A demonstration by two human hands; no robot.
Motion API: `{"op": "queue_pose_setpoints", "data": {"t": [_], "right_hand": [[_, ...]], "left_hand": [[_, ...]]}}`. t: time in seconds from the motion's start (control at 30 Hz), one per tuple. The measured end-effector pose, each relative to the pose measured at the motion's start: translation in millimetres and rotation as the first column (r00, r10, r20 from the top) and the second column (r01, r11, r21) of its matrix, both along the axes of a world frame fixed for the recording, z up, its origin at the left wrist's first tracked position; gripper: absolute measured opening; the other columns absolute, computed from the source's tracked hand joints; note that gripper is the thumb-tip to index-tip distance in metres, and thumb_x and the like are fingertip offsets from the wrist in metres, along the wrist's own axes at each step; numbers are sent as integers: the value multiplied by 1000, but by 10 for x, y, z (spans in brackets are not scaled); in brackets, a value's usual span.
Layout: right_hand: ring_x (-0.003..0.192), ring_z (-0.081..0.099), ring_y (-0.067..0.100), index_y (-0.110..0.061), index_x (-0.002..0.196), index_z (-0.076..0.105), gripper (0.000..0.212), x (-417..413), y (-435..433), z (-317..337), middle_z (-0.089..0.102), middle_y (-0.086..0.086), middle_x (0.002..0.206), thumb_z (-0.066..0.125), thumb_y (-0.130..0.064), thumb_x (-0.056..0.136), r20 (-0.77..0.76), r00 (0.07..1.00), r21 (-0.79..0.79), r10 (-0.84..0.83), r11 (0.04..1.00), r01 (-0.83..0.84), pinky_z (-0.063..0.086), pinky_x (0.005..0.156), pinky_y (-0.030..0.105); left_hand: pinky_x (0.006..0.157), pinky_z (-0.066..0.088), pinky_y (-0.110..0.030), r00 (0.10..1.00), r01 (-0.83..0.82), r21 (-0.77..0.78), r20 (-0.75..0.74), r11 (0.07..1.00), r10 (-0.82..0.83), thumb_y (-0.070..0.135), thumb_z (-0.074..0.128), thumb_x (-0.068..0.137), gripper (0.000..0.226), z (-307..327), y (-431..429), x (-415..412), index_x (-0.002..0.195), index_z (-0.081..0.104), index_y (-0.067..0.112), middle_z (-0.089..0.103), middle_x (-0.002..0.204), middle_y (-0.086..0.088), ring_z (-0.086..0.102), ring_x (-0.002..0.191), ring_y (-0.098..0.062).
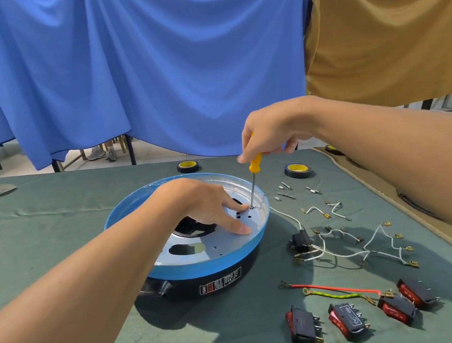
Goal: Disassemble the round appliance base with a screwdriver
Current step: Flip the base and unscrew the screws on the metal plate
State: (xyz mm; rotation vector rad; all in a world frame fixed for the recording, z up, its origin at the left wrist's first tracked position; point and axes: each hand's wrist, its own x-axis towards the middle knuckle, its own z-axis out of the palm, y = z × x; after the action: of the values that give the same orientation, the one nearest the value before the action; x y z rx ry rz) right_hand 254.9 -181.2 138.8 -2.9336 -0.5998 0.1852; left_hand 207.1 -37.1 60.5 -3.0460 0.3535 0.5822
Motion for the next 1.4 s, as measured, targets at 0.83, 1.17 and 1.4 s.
{"op": "queue_pose_setpoints", "data": {"t": [0.83,1.17,1.4], "right_hand": [[48,45,26,-2,78,60,32,-6,20,-72,49,11,63,54,-31,91,211,978,-94,-3,995,24,40,49,25],[53,47,26,-3,87,64,33,-66,85,-21,50,9,65,51,-33,94,173,985,-137,23,991,1,45,52,27],[45,50,20,-7,77,56,45,-76,83,-44,51,6,67,47,-48,96,196,980,-113,11,993,12,39,43,20]], "left_hand": [[98,33,-36,1000,-20,-12,-9,1000,20,79,46,77,71,-1,-4,-12,143,27,59,31,153,8,39,131,-25],[100,33,-37,1000,-13,-10,3,1000,13,79,46,78,70,3,3,-20,142,27,60,29,155,10,38,133,-24],[94,33,-34,1000,-4,-14,5,1000,4,79,45,78,69,-10,9,-13,142,26,59,32,153,9,41,130,-24]]}}
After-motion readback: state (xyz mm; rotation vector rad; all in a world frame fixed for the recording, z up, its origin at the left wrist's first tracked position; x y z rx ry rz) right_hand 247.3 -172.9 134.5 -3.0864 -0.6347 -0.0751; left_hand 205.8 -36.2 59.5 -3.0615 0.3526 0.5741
